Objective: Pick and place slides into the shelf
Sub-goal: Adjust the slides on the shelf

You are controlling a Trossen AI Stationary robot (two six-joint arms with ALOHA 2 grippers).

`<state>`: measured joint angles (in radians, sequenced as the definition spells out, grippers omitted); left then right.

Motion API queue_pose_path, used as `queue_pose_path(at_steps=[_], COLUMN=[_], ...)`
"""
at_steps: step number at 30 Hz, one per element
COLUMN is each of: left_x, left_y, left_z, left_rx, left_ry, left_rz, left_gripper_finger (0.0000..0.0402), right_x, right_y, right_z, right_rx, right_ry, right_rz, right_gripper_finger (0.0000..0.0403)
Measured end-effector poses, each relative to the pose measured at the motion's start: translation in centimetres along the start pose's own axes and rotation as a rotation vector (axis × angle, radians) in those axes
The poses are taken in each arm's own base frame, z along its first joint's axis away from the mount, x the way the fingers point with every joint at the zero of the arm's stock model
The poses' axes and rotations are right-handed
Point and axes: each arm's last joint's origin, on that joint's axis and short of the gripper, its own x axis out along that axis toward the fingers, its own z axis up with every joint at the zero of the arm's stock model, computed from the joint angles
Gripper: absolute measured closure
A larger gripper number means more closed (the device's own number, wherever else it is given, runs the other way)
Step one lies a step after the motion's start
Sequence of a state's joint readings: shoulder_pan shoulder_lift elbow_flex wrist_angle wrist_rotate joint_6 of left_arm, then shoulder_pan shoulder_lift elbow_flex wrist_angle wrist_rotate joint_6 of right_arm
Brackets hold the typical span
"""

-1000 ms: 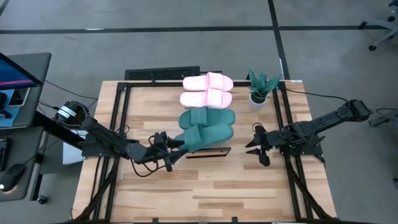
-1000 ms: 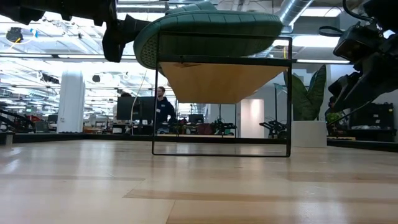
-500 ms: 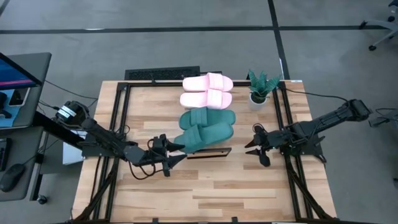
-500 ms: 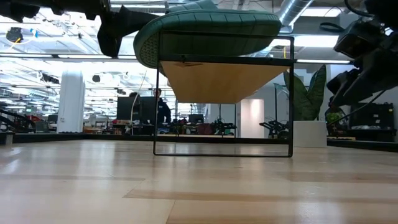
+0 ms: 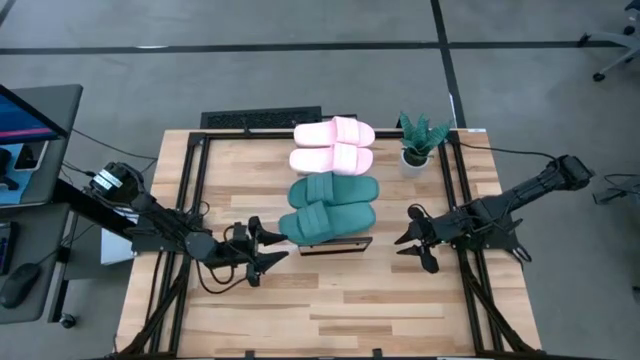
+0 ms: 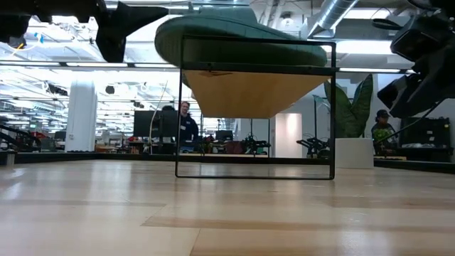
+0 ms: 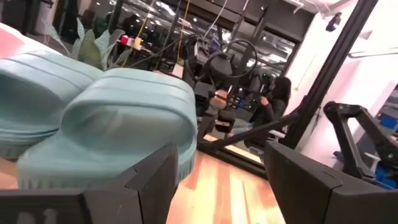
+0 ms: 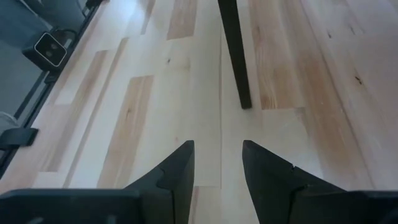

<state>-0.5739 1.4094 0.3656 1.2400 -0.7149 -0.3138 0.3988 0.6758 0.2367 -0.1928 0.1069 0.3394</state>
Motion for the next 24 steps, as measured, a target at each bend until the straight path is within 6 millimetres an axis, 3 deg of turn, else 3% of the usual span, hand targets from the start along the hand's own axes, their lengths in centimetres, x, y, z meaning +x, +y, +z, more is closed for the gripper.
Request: queue_pose_path(at_steps=[7,12,18,24], left_x=[-0.4,-3.6,-7.7,-9.8], left_y=[-0.4,-1.8,-3.1,-2.0], left_z=[-0.2,-0.7,-1.4,-4.5], left_rx=[-0.004,-0.046,-0.043,-0.087], left_ry=[0.017,0.023,0.013,0.011], left_rz=[-0.033,-0.031,0.167,0.329], left_gripper_finger=[0.0175,0.0175,0.0175,0.0175], right_x=[0.0,0.0,0.0,0.0], right_y=[0.0,0.0,0.0,0.0], right_z=[0.0,0.0,0.0,0.0], right_rx=[0.006,0.02,0.019,0.021], right_ry=[0.0,0.0,0.0,0.0], right_rz=[0.0,0.001,0.001,0.001], right_gripper_finger=[0.0274,0.0274,0.0274,0.0274])
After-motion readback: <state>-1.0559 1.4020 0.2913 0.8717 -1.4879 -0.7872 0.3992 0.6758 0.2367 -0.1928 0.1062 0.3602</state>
